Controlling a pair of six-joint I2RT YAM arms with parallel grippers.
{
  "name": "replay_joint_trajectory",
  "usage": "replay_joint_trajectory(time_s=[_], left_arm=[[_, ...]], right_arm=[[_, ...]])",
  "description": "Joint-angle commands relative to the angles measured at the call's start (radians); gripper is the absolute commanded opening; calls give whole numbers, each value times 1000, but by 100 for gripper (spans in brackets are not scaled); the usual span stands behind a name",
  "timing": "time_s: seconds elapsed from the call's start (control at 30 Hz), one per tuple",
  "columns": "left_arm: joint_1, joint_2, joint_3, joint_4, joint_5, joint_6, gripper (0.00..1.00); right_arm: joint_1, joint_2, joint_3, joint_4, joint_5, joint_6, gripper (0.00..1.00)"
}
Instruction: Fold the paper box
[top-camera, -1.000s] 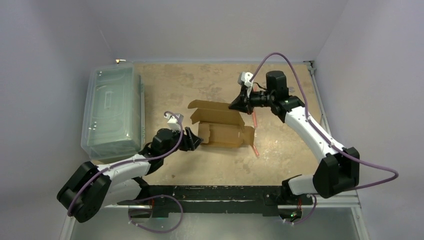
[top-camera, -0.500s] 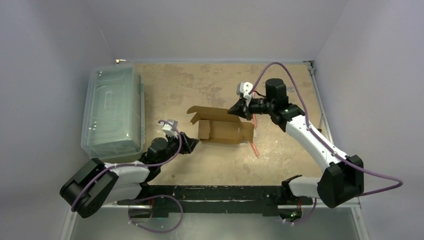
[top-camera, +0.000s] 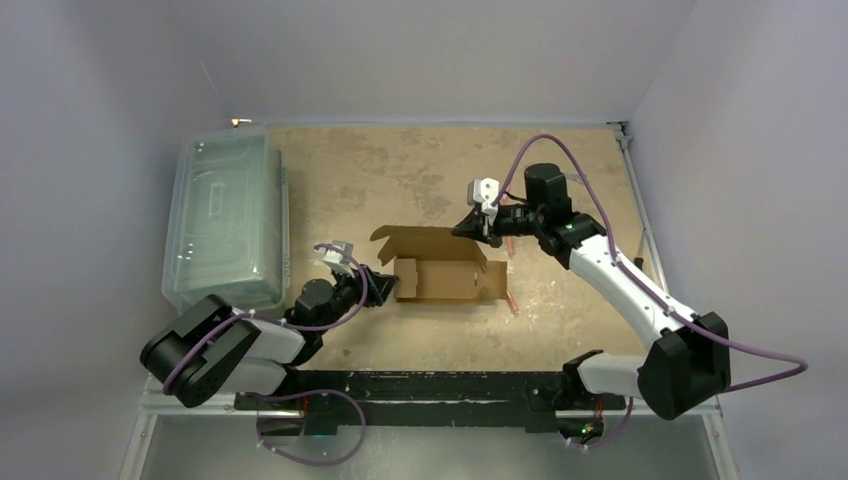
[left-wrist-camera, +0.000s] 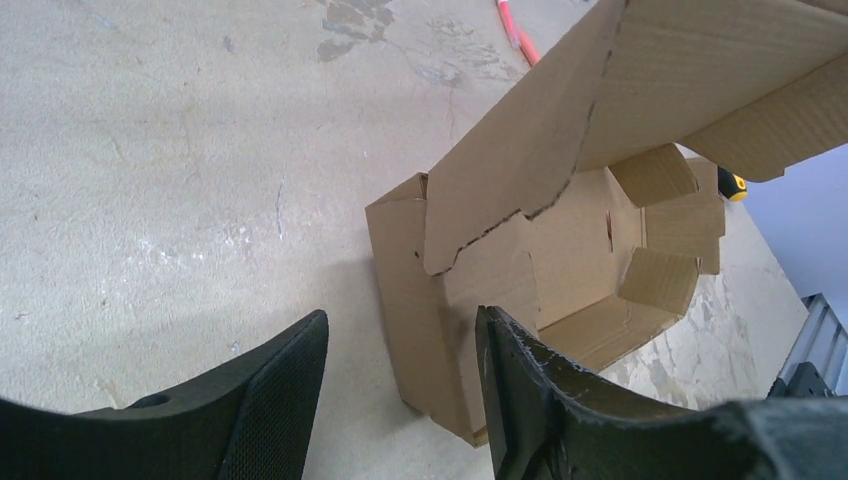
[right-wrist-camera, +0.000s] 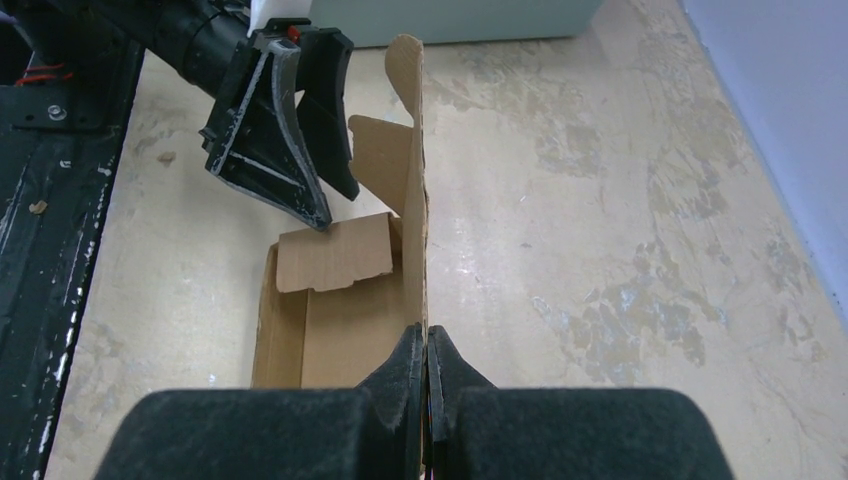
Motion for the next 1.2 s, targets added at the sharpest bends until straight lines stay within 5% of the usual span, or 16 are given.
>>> replay_joint_trajectory(time_s=[0.0,0.23,0.57,0.77,0.93,1.17], left_arm=[[6,55,4,122,-2,-39,55],[4,109,33,71,25,-113,51],[-74,30,183,-373,-110,-93,39],[-129,35,282,-558,-216,-43,25],[-152,63,372,-686,-286,3,0],[-197,64,460,-718,-460,127,0]], right_arm=[[12,-41,-13,2,1,-35,0],[28,-47,-23,17,47,-33,0],[54,-48,-23,40,97,-3,0],[67,-54,-5,49,107,52,0],[110,-65,2,33,124,46,0],[198,-75,71,10,288,42,0]])
